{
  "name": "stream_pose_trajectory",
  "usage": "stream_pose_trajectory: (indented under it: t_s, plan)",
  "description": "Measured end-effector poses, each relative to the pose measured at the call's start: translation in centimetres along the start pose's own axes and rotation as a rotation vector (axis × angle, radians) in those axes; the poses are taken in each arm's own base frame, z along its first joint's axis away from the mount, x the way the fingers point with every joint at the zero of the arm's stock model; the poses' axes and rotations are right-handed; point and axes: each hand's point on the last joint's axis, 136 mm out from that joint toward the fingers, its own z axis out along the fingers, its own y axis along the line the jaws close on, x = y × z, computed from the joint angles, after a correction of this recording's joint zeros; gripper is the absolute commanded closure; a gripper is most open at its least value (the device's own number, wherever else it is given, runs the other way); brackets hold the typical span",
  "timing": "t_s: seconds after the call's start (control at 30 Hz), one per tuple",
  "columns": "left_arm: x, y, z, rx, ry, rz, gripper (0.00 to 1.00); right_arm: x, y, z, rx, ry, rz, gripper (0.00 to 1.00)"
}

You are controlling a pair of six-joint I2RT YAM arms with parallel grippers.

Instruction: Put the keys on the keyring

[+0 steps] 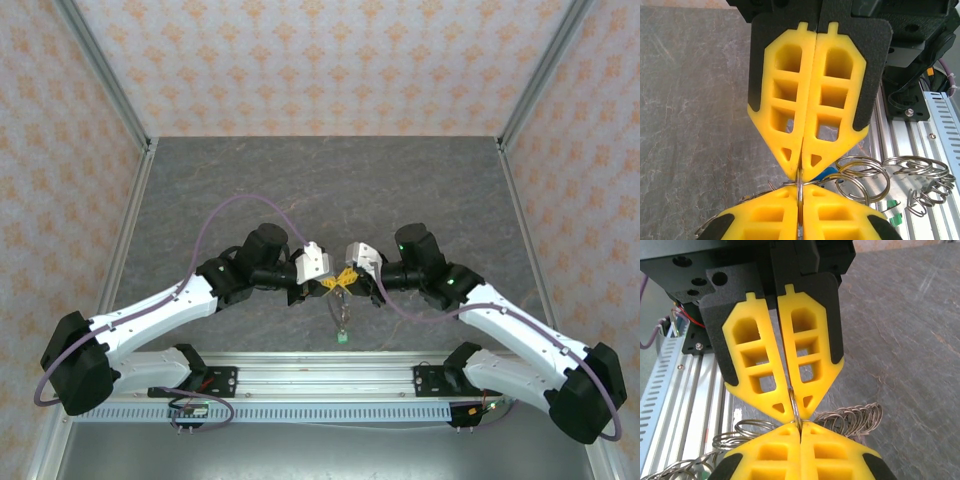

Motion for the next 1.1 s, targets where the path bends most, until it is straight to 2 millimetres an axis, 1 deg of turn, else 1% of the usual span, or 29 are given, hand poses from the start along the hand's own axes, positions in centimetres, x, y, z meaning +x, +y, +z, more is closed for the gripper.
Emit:
stream_pose_trajectory:
  t_s: [0.23, 0.43, 0.67, 0.7, 0.73, 0.77, 0.8, 0.9, 0.97, 1.03, 1.1]
  plan:
    - [-0.3, 0.2, -0.1, -0.008, 0.005, 0.011, 0.90, -0.4, 0.1, -0.2, 0.033, 0.063, -0.015, 1.00]
    - [0.3, 0.2, 0.2, -0.001, 0.026, 0.011, 0.89, 0.0, 0.0, 0.1, 0.049, 0.122, -0.013, 1.00]
    - [0.4, 0.1, 0.4, 0.000, 0.033, 0.013, 0.89, 0.1, 0.1, 0.0, 0.055, 0.136, -0.013, 1.00]
    - [0.4, 0.1, 0.4, -0.001, 0.033, 0.013, 0.91, 0.0, 0.1, 0.0, 0.055, 0.135, -0.013, 1.00]
    - [0.4, 0.1, 0.4, -0.001, 0.033, 0.013, 0.98, 0.0, 0.1, 0.0, 0.055, 0.135, -0.012, 1.00]
    - [0.4, 0.1, 0.4, 0.000, 0.033, 0.015, 1.00, 0.0, 0.1, 0.0, 0.057, 0.135, -0.011, 1.00]
    - [0.4, 0.1, 0.4, -0.001, 0.033, 0.015, 1.00, 0.0, 0.0, 0.0, 0.060, 0.134, -0.012, 1.00]
    - [0.1, 0.2, 0.3, -0.005, 0.021, 0.020, 1.00, -0.2, -0.1, -0.3, 0.078, 0.128, -0.008, 0.84]
    - [0.1, 0.4, 0.3, -0.015, 0.021, 0.022, 1.00, -0.8, -0.3, -0.5, 0.104, 0.092, -0.019, 0.82]
    - [0.6, 0.4, 0.4, -0.020, 0.033, 0.014, 1.00, -1.5, -0.5, -1.1, 0.139, 0.045, -0.046, 0.82]
    - [1.2, 0.2, 0.5, -0.017, 0.043, 0.003, 1.00, -1.5, -0.6, -1.5, 0.168, 0.022, -0.052, 0.83]
